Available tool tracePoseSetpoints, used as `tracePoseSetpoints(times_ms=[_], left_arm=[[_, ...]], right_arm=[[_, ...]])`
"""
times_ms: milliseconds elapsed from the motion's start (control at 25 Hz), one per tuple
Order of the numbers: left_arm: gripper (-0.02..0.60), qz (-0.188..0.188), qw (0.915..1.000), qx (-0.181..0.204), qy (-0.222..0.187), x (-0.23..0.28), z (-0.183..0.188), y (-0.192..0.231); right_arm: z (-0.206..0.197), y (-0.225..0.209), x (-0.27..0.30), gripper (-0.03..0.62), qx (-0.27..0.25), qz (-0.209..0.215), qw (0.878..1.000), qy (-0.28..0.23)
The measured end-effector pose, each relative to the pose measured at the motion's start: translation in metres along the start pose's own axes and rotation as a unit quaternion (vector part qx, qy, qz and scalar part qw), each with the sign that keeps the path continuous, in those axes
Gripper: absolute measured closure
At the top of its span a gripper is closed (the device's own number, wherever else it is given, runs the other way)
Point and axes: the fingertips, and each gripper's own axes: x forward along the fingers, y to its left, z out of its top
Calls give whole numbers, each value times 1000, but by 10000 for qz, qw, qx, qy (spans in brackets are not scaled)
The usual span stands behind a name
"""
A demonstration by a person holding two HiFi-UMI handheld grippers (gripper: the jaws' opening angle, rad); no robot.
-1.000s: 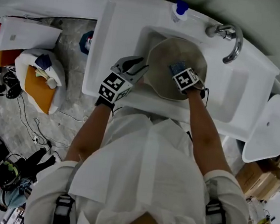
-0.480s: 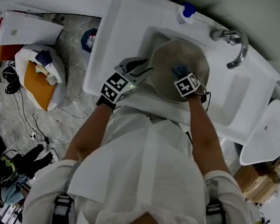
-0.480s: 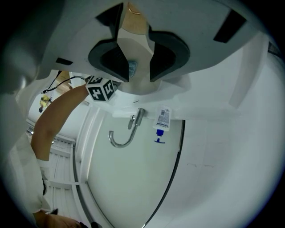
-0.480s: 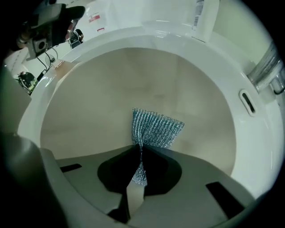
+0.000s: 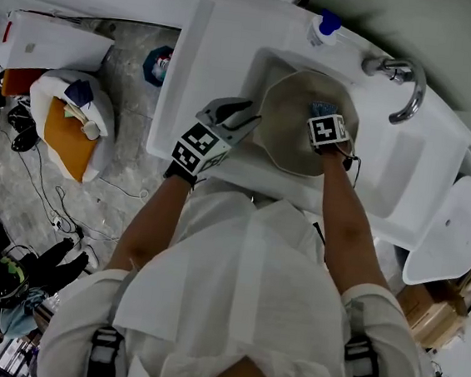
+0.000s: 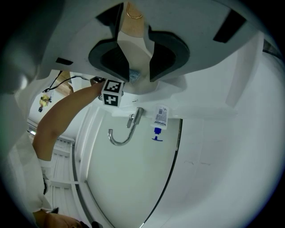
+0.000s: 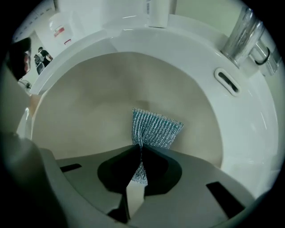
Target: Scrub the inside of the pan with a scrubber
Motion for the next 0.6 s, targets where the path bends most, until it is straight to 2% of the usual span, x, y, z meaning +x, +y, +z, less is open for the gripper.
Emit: tracePoseSetpoints(times_ms=[80, 320, 480, 600], left_arm=[[431, 6, 10000, -6, 6, -3, -1, 0], [431, 14, 10000, -36, 48, -10, -6, 1], [431, 8, 10000, -54, 3, -9, -3, 3], [431, -32, 10000, -35, -48, -5, 1, 1]], right_arm=[[17, 3, 4, 572, -79, 57, 9999, -87], [60, 38, 3, 572, -856, 306, 9957, -161], [67, 72, -1, 572, -1030, 706, 9918, -287], [54, 92, -5, 572, -1127, 1041, 9879, -239]])
